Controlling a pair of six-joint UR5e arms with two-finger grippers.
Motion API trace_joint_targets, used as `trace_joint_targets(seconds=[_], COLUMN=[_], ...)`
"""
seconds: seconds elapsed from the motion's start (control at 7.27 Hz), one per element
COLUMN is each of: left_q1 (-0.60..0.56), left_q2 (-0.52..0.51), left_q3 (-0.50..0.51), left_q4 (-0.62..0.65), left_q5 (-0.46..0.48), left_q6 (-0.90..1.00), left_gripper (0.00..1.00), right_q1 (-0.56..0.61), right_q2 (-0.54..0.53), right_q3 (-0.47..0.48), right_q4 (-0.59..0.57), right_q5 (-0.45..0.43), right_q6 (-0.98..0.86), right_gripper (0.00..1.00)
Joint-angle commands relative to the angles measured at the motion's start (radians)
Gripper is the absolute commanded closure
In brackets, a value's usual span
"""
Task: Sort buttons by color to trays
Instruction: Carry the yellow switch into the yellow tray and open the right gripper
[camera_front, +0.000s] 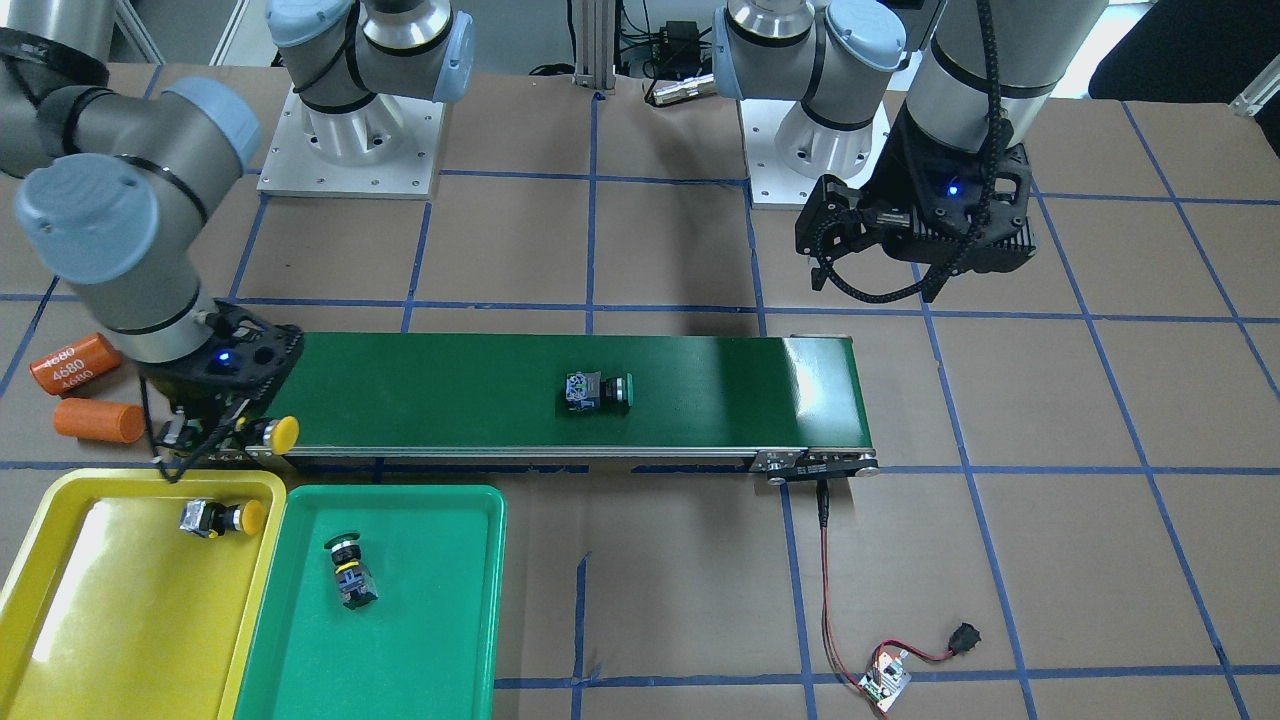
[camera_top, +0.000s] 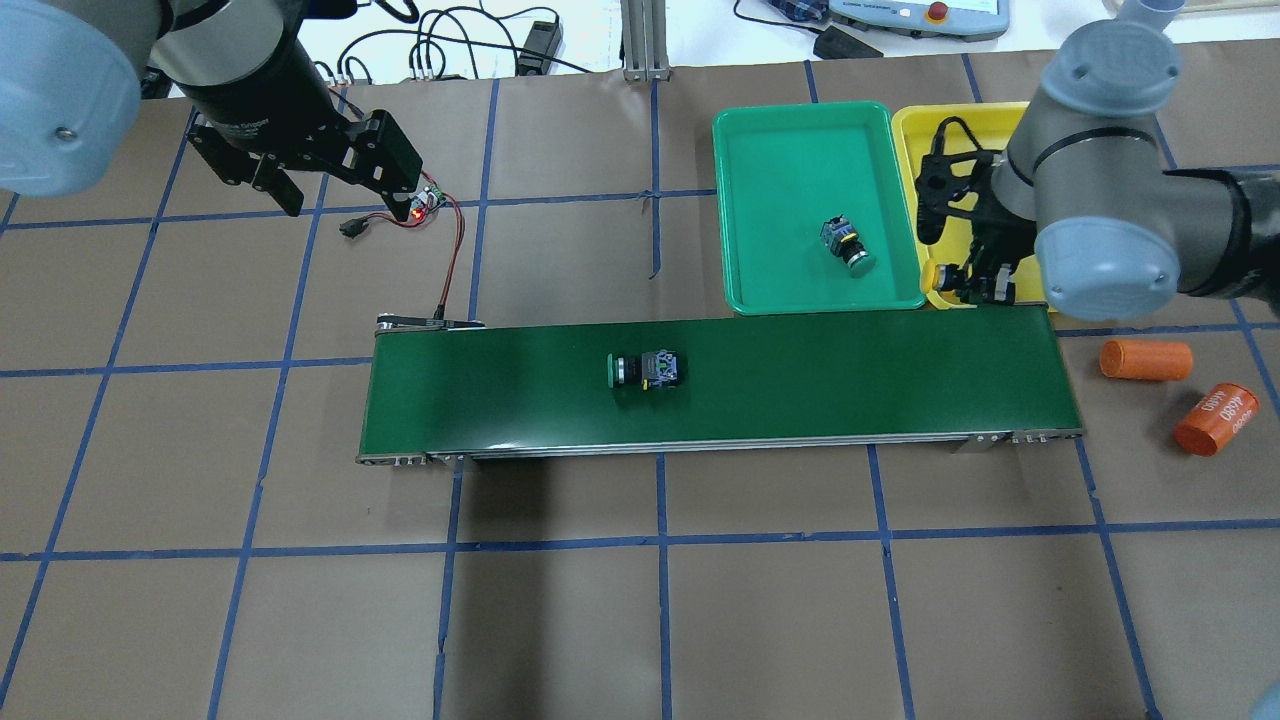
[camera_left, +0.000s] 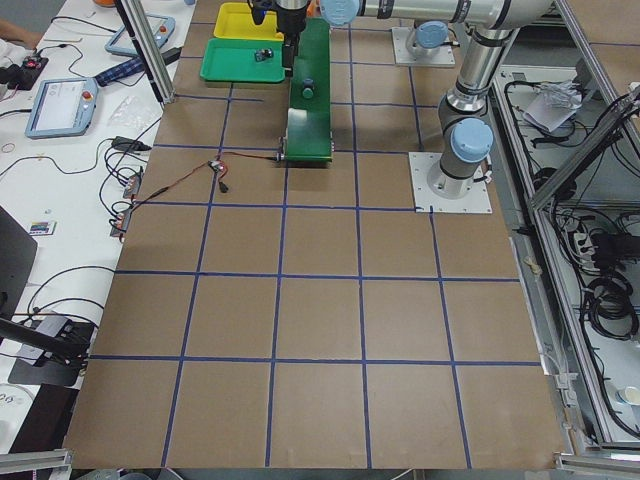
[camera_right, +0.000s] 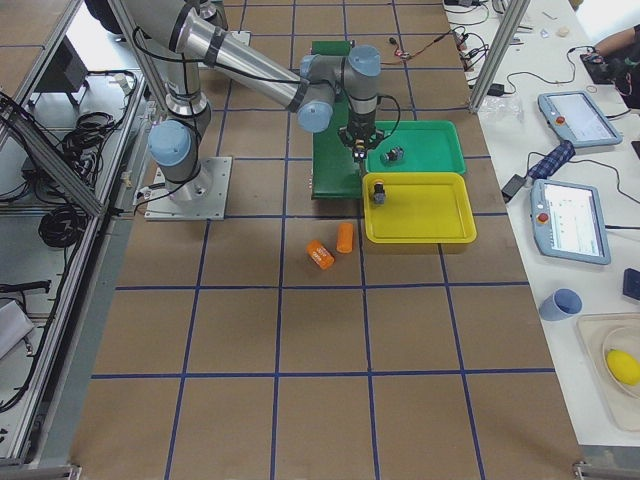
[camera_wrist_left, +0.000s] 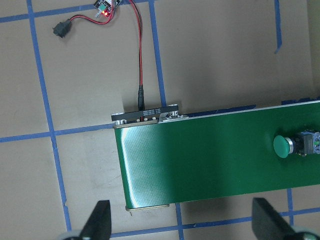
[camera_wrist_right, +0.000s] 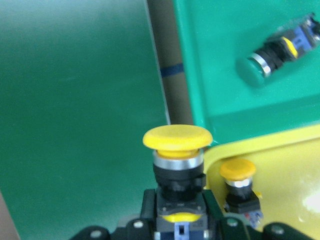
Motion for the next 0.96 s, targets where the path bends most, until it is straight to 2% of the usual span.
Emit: trace_joint_targets(seconds=[0.0,0.14,0.28,0.41,0.55,0.83], left_q1=[-0.004,-0.013,-0.016,-0.014,-0.014,-0.013], left_q2=[0.011,0.025,0.024,0.022,0.013,0.004], left_q3=[-0.001,-0.001,0.001,0.007,0.010,0.015], left_q4=[-0.012,-0.044,-0.047,-0.049,-0.049,-0.049], left_q5=[0.009,0.004,0.001,0.000,-0.002,0.000], left_q6=[-0.004,0.009,0.011,0.016,0.019,0.020], left_gripper=[0.00,0.00,0.00,0.00,0.00,0.00], right_q1=[-0.100,-0.132,-0.187,-0.226,-0.226,-0.217], right_q2=[0.131,0.170,0.208,0.236,0.228,0.184], right_q3=[-0.138,-0.141,-0.140,-0.140,-0.140,-0.138], right_q4=[-0.015,-0.041,-0.052,-0.052,-0.050,-0.023], right_q5=[0.024,0.030,0.097,0.122,0.125,0.124], right_q6=[-0.107,-0.206,-0.276,-0.337,-0.352,-0.342], right_gripper=[0.98,0.98,0.89,0.50,0.00,0.00])
